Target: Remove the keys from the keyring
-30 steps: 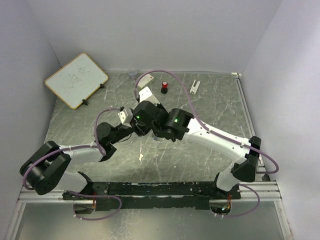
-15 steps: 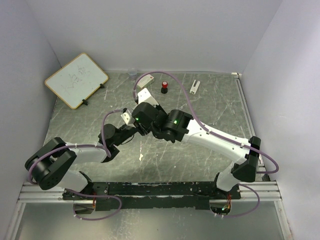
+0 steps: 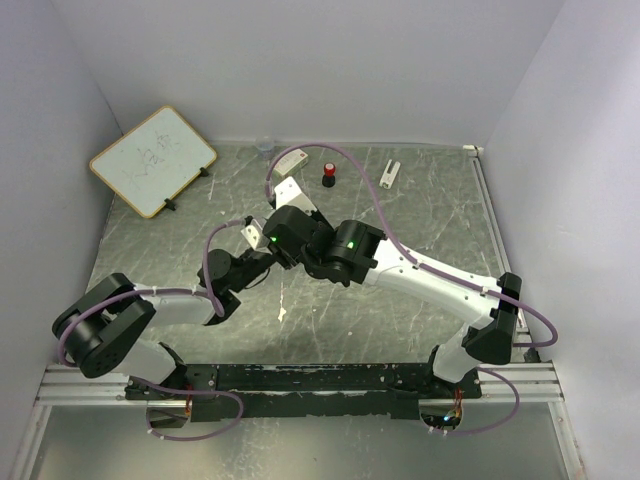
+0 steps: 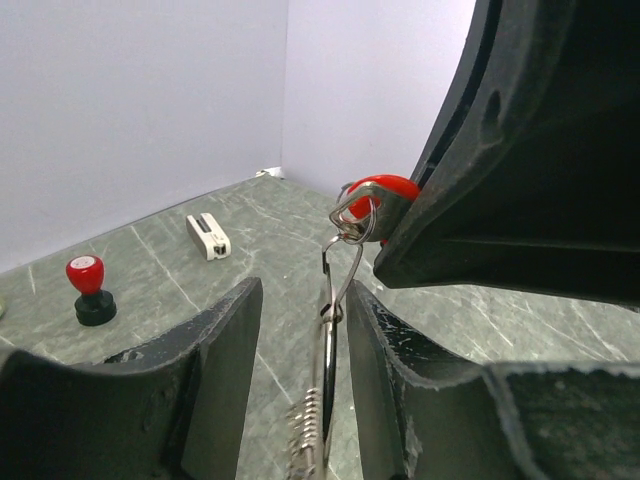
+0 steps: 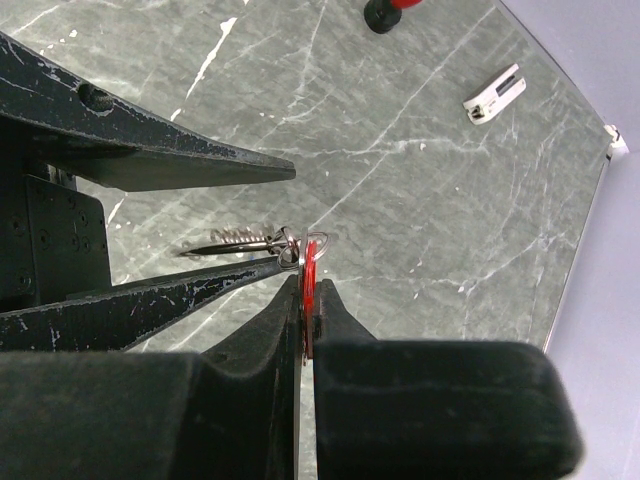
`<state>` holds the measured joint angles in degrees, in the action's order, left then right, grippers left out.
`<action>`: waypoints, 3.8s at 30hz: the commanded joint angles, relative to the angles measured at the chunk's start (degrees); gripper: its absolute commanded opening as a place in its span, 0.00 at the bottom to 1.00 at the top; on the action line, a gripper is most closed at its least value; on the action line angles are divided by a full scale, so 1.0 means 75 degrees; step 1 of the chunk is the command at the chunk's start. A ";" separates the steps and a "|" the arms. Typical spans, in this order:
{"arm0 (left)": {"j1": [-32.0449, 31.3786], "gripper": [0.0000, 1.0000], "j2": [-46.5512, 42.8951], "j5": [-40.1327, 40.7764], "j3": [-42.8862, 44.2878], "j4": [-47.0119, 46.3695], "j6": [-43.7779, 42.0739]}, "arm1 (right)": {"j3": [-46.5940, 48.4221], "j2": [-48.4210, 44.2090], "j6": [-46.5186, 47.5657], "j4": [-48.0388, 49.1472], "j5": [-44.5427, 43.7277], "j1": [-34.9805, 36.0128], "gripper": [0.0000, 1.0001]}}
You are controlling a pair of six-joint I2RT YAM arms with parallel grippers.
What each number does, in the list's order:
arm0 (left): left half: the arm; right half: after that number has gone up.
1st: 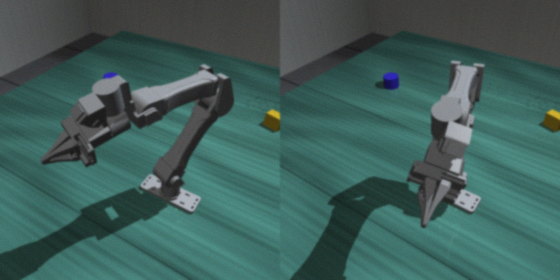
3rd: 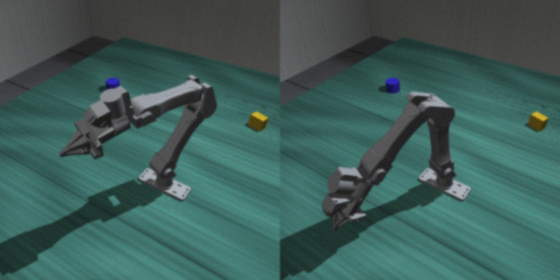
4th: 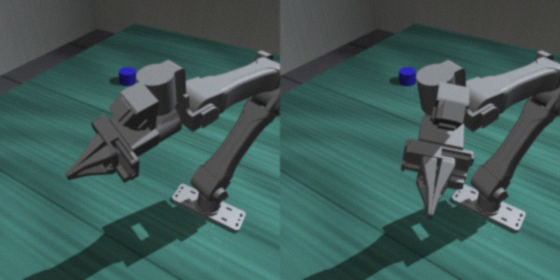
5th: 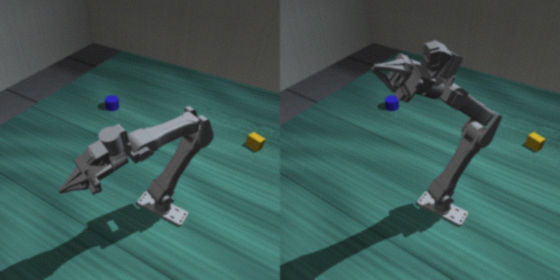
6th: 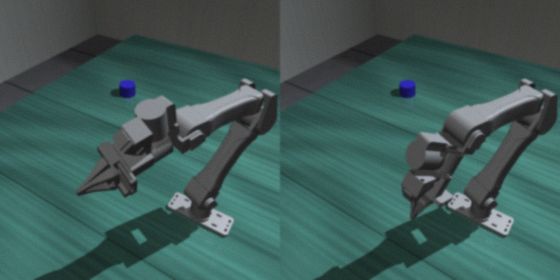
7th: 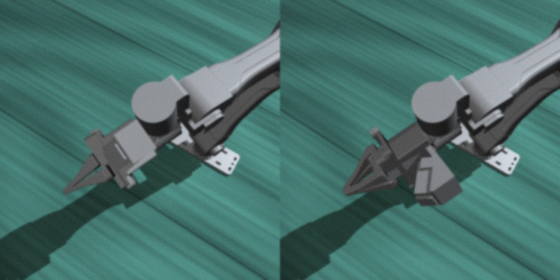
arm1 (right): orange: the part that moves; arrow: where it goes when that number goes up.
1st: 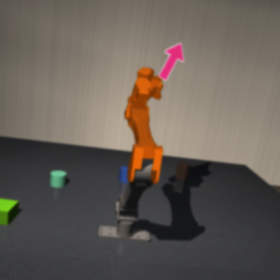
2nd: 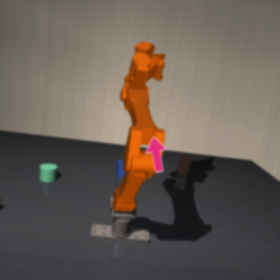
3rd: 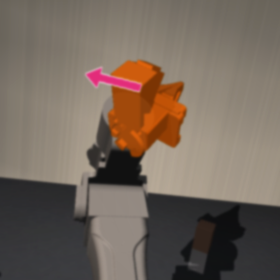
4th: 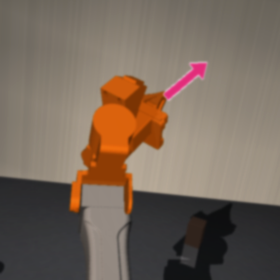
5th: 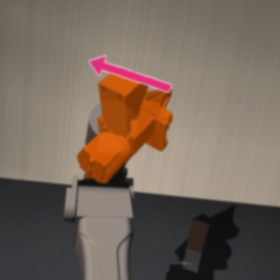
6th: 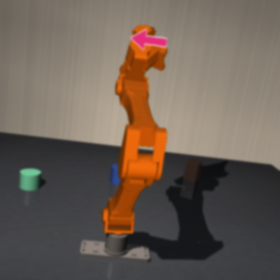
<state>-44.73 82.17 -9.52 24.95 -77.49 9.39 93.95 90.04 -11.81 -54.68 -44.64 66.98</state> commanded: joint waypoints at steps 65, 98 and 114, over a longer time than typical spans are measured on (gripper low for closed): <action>-0.0440 0.07 -0.0992 0.0502 -0.0314 0.1510 -0.2583 | 0.1736 0.0579 0.0364 -0.0907 -0.0535 0.0077 0.00; -0.0833 0.07 -0.2079 -0.0244 -0.0592 0.2449 -0.3419 | 0.1680 0.0571 0.1039 -0.1186 0.0474 -0.0453 0.11; -0.0844 0.07 -0.2190 -0.0463 -0.0682 0.2053 -0.3220 | 0.1264 0.0425 0.1183 -0.0684 0.0930 -0.0470 0.07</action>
<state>-50.30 66.61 -8.45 20.38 -60.25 -15.81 103.88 95.39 -4.34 -62.92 -36.40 64.45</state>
